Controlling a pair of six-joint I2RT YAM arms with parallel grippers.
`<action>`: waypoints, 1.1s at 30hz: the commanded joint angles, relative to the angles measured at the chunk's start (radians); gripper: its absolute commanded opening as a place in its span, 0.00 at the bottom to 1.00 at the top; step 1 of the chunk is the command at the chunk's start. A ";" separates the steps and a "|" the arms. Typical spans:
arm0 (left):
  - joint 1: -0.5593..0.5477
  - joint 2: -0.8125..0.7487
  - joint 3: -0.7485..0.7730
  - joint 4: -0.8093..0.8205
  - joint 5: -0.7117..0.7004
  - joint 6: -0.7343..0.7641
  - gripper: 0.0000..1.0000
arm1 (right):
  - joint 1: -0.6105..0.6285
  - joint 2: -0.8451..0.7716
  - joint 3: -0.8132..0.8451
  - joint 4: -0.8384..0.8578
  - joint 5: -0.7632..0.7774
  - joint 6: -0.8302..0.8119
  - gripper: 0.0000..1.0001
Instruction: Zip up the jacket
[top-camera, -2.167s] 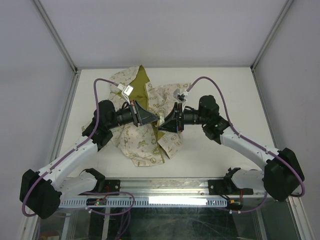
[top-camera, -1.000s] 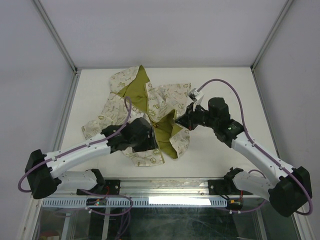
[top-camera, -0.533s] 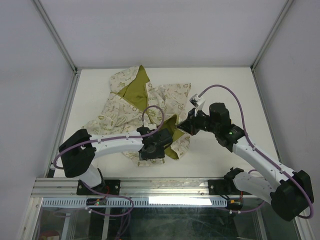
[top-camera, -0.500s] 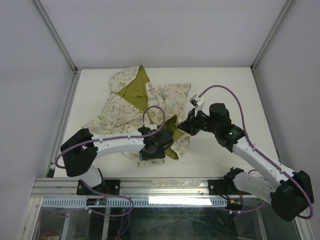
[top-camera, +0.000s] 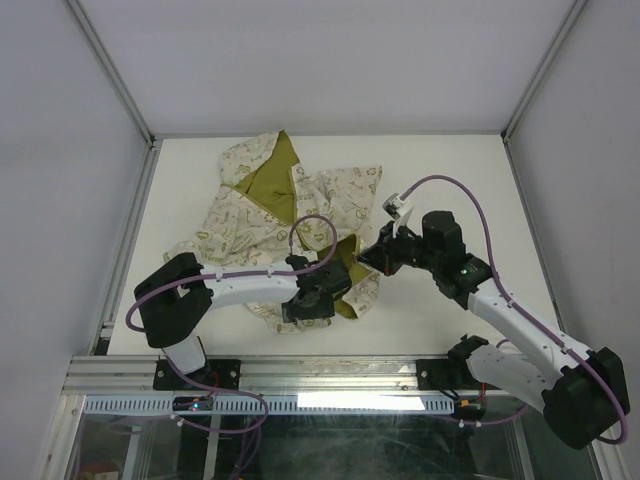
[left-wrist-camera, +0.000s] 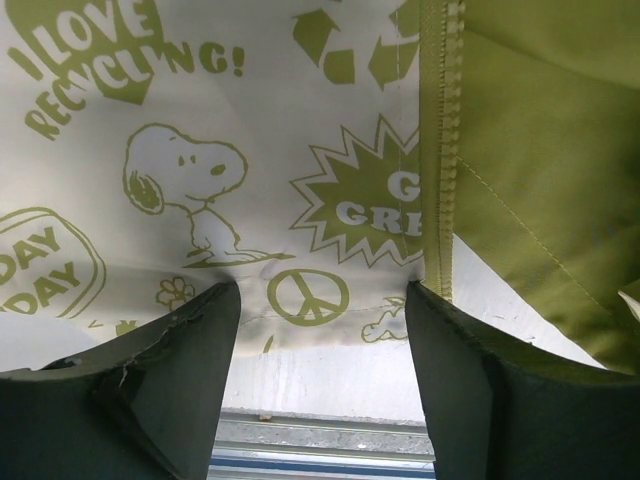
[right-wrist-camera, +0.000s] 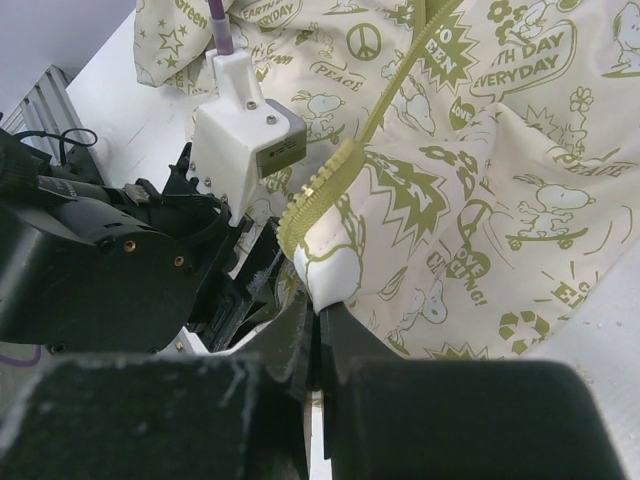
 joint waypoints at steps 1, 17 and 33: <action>-0.012 0.049 -0.040 0.043 0.024 -0.018 0.69 | -0.007 -0.027 -0.005 0.060 -0.022 0.010 0.00; 0.027 -0.155 -0.159 0.123 -0.119 0.052 0.00 | -0.008 -0.009 0.018 0.027 -0.042 0.016 0.00; 0.243 -0.784 -0.391 0.764 -0.026 0.420 0.00 | -0.010 0.048 0.186 -0.052 -0.160 0.054 0.00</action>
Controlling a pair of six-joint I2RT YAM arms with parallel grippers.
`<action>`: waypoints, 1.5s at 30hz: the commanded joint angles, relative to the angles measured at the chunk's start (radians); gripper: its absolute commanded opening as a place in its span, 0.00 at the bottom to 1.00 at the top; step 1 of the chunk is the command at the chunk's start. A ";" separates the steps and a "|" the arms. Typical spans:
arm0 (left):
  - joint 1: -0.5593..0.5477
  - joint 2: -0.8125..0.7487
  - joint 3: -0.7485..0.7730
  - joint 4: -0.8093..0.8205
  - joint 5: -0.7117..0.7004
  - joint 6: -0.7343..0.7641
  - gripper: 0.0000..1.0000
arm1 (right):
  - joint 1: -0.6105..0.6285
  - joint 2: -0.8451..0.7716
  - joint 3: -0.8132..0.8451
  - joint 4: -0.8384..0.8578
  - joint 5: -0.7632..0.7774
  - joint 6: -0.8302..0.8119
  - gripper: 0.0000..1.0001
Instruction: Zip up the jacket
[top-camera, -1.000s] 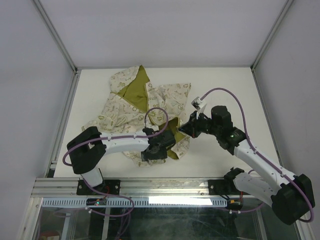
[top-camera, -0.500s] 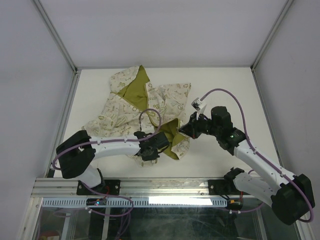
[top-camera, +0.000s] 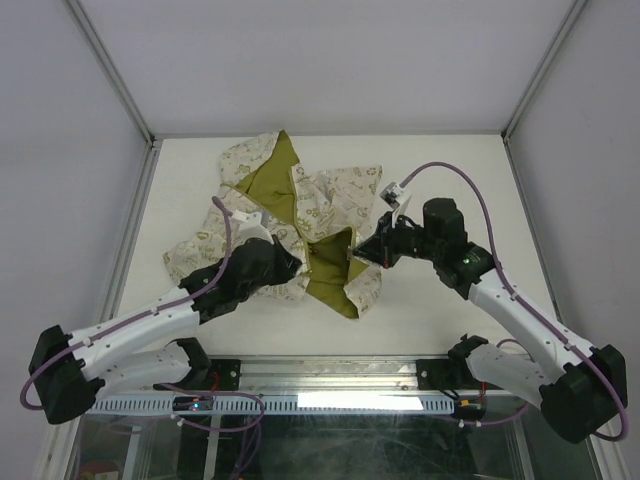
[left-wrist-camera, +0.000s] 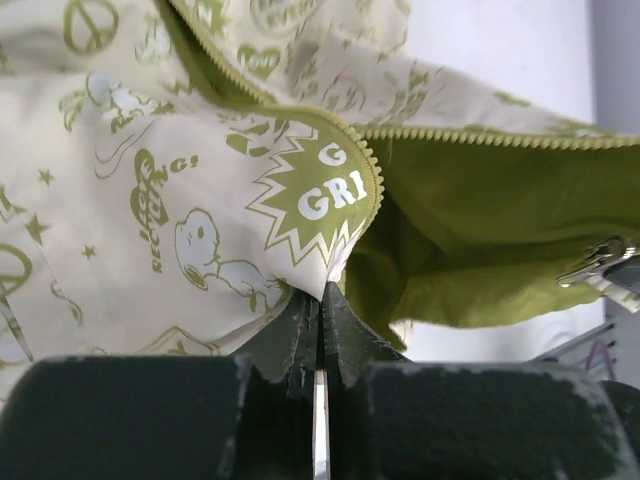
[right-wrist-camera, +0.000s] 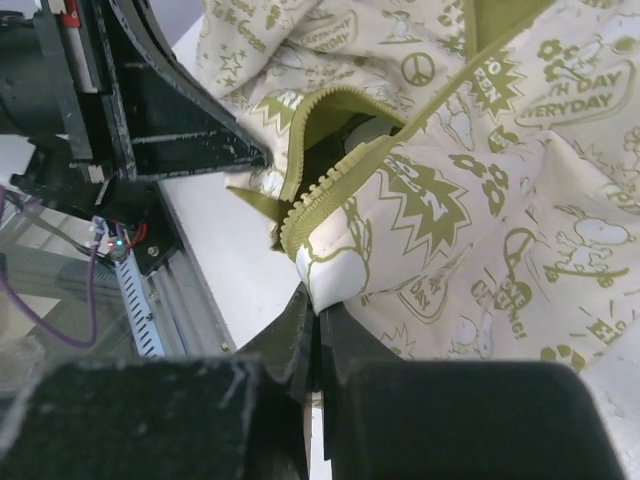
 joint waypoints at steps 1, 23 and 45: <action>0.068 -0.146 -0.097 0.334 0.096 0.157 0.00 | -0.004 0.031 0.102 0.010 -0.116 0.041 0.00; 0.171 -0.235 -0.303 0.946 0.554 0.518 0.00 | 0.002 0.239 0.243 0.027 -0.429 0.043 0.00; 0.171 -0.191 -0.289 0.958 0.569 0.579 0.00 | 0.006 0.250 0.252 0.069 -0.437 0.049 0.00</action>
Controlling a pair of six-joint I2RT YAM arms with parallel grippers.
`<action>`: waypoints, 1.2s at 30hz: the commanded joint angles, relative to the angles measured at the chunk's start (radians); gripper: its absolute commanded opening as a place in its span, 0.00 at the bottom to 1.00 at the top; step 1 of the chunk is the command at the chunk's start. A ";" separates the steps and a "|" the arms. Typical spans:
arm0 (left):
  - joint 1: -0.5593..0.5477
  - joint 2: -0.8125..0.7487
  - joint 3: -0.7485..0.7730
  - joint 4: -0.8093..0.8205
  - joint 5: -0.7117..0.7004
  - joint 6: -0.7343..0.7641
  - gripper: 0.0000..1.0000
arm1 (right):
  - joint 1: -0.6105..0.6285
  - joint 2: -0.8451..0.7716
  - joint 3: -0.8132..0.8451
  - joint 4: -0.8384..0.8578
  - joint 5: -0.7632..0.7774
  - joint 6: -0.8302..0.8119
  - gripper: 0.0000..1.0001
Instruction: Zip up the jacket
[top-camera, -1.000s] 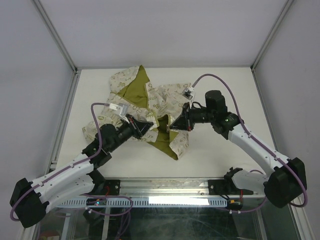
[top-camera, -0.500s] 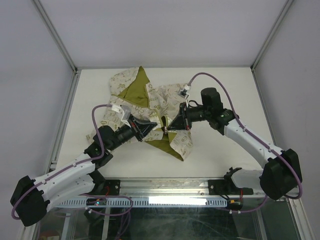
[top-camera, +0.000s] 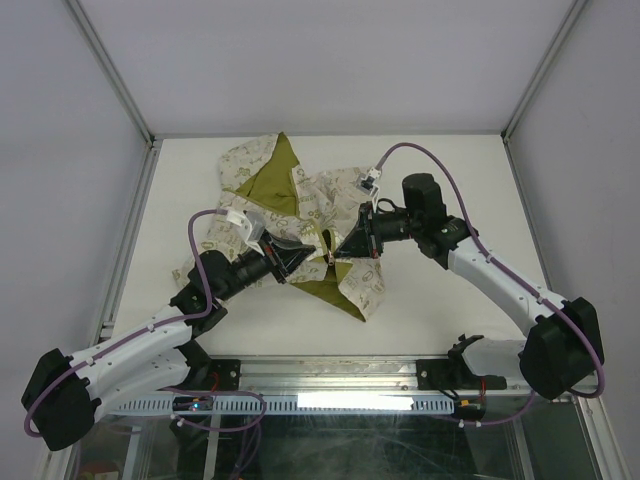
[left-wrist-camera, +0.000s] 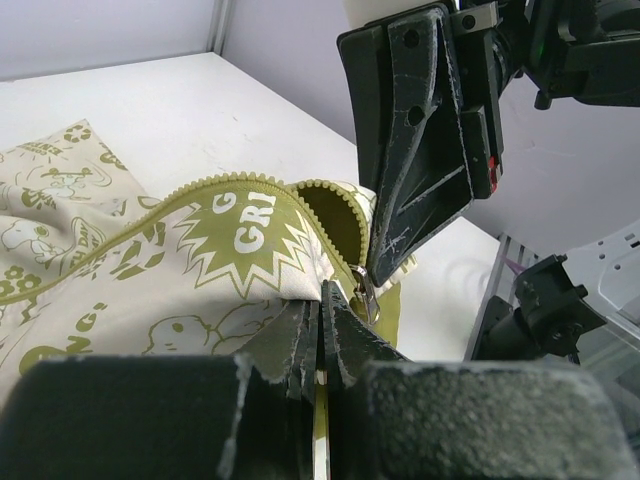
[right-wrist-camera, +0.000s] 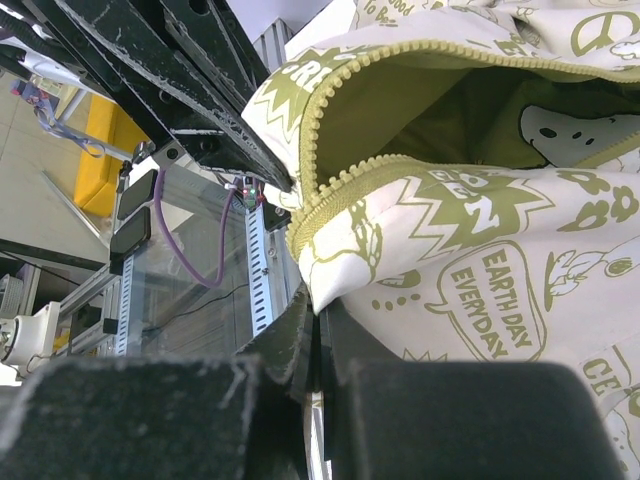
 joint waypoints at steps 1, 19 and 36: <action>0.010 -0.007 0.017 0.075 0.012 0.029 0.00 | 0.005 -0.016 0.051 0.070 -0.025 0.008 0.00; 0.008 0.003 0.031 0.013 0.110 0.020 0.00 | 0.005 -0.005 0.065 0.122 -0.010 0.124 0.00; 0.010 -0.009 0.015 0.022 -0.050 -0.389 0.51 | 0.041 0.001 0.047 0.152 -0.051 0.085 0.00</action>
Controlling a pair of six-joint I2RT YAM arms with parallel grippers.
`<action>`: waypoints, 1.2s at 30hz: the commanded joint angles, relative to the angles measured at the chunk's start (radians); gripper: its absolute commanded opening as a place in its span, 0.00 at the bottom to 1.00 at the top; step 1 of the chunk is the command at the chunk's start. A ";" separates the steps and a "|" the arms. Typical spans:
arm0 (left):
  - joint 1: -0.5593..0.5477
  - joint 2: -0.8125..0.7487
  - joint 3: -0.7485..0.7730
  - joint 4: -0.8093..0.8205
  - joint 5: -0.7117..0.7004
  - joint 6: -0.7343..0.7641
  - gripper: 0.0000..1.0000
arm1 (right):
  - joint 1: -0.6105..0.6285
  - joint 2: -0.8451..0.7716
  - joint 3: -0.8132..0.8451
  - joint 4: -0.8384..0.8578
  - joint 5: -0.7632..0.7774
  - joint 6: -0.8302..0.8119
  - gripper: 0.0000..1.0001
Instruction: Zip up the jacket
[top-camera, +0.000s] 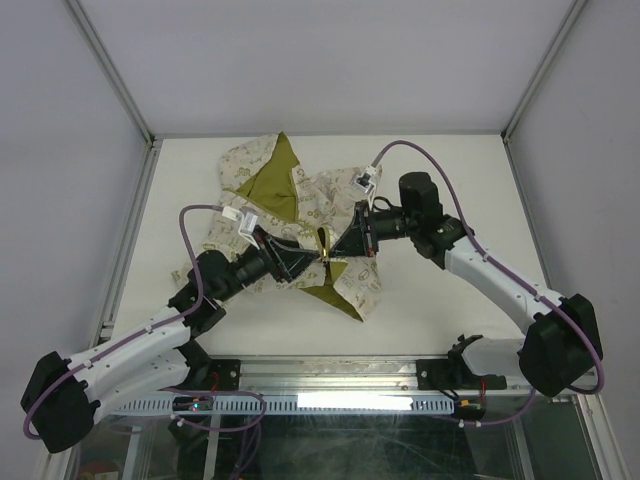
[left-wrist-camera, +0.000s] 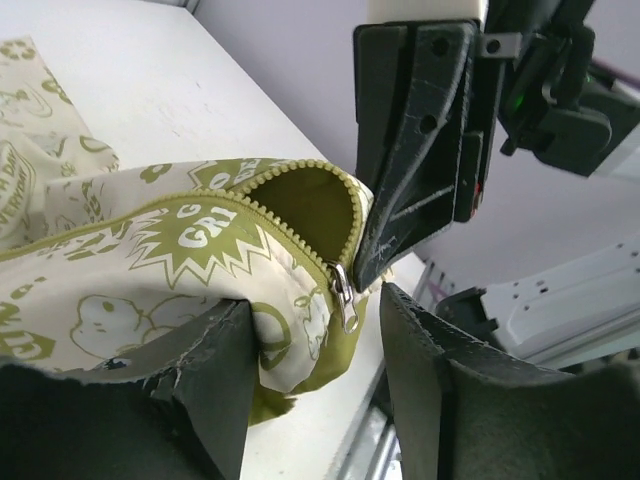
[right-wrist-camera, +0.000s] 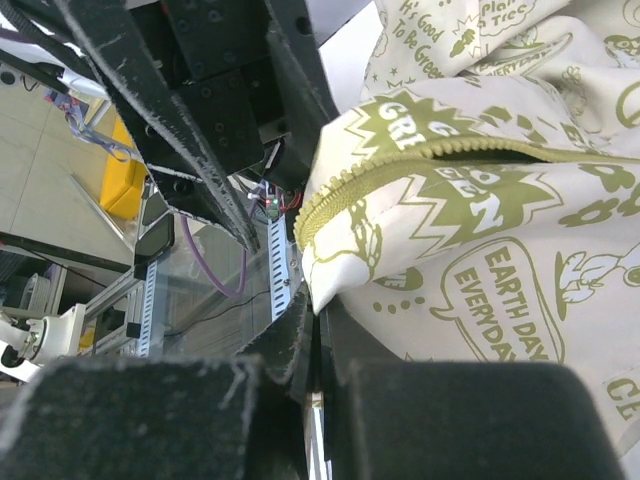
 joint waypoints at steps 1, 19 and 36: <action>0.004 0.019 0.012 0.078 -0.043 -0.183 0.51 | 0.016 -0.015 0.038 0.092 -0.042 0.005 0.00; 0.004 0.035 0.010 0.103 0.030 -0.296 0.00 | 0.024 -0.005 0.037 0.161 -0.027 0.033 0.00; 0.102 0.123 0.145 -0.165 0.366 -0.306 0.00 | -0.001 0.098 0.143 0.280 -0.019 0.020 0.00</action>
